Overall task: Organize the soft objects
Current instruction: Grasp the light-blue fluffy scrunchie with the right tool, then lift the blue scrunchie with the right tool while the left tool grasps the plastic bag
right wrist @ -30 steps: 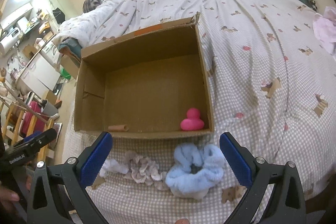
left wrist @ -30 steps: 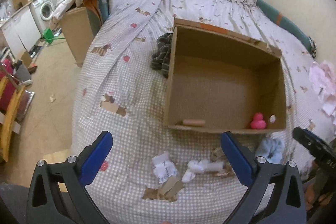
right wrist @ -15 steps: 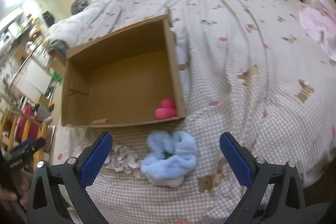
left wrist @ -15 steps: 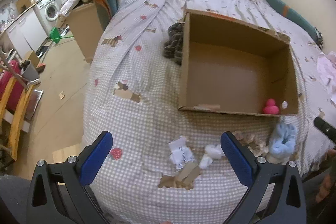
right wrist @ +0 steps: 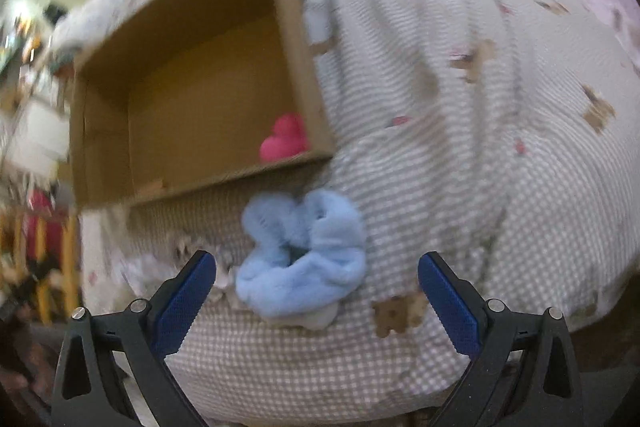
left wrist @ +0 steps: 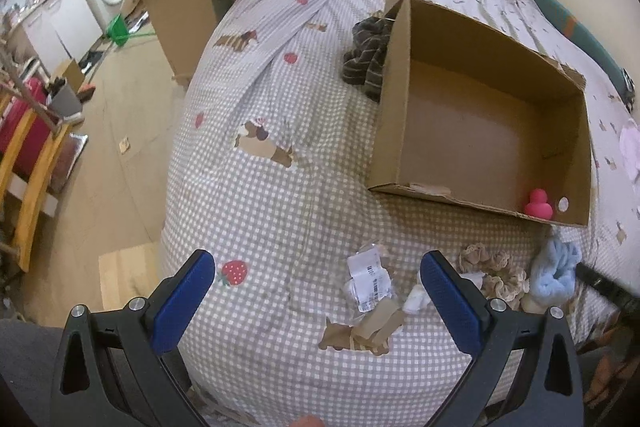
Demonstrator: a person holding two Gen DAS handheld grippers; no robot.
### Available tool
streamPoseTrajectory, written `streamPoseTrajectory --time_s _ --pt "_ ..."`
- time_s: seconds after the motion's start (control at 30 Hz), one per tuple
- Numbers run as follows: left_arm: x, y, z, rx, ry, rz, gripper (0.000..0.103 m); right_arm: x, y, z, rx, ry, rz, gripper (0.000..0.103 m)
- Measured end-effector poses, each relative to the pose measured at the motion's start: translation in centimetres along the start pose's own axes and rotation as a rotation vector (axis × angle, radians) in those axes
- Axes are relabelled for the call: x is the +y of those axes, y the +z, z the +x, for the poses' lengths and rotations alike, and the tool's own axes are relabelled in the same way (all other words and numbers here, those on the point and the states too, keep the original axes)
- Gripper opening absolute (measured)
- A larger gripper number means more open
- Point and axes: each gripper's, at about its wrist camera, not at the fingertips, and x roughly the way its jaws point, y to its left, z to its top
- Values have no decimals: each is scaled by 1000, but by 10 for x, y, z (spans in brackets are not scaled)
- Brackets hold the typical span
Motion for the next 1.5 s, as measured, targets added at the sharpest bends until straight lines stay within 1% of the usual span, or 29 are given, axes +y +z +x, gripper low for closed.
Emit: streamPoseTrajectory --time_s 0.1,0.17,0.23,0.27,0.33,0.37,0.4,0.43,0.53,0.6,0.67,0.77,0.83,0.9,0.93,0.97,1.03,1.1,1.13,1.17,1.23,1.37,1.47,1.5 --pt "3 1 2 10 -6 -25 102 25 -3 20 68 -46 -104 103" --pt "6 2 3 14 -7 -38 103 39 -9 33 105 -100 -169 103" --pt "6 2 4 18 -9 -44 103 49 -14 42 123 -151 -222 103" --pt "6 2 4 20 -9 -44 103 52 -15 44 123 -169 -241 99" --pt "6 1 5 21 -7 -43 103 51 -16 47 130 -185 -256 66" --pt "7 1 5 21 -4 -44 103 48 -15 47 135 -181 -245 61" --pt "8 2 5 21 -1 -47 102 44 -14 46 133 -161 -222 55" --pt "10 3 6 23 -1 -55 102 38 -13 41 125 -136 -195 46" --pt "16 5 10 39 -15 -93 102 27 -12 26 95 -97 -155 36" --pt "18 4 12 53 -19 -110 102 20 -13 14 63 -68 -138 33" --pt "17 4 12 54 -10 -106 102 17 -15 -1 20 -27 -132 33" --pt "15 4 12 53 -3 -101 102 17 -17 -22 -29 53 -134 33" --pt "14 4 16 65 -2 -100 102 19 -22 -34 -50 93 -133 33" --pt "14 4 20 78 -18 -105 102 19 -24 -39 -60 124 -135 33" --pt "13 5 24 93 -35 -107 99 16 -22 -42 -67 133 -141 33" --pt "12 5 27 103 -44 -109 92 18 -23 -44 -71 140 -143 33" --pt "8 4 37 139 -64 -112 83 15 -28 -44 -72 170 -141 33" --pt "3 2 50 188 -85 -113 80 14 -28 -48 -76 190 -146 33" --pt "0 1 57 215 -92 -113 77 18 -30 -48 -78 200 -151 32" --pt "-2 0 63 232 -95 -112 72 19 -30 -50 -82 207 -157 32" --pt "-7 -3 78 281 -102 -111 66 23 -32 -50 -84 214 -162 32" --pt "-9 -6 97 334 -93 -123 48 19 -32 -48 -73 219 -143 32" --pt "-15 -6 105 345 -95 -108 42 19 -33 -49 -71 220 -137 32" --pt "-18 -6 107 348 -99 -100 42 19 -32 -49 -70 220 -137 32"
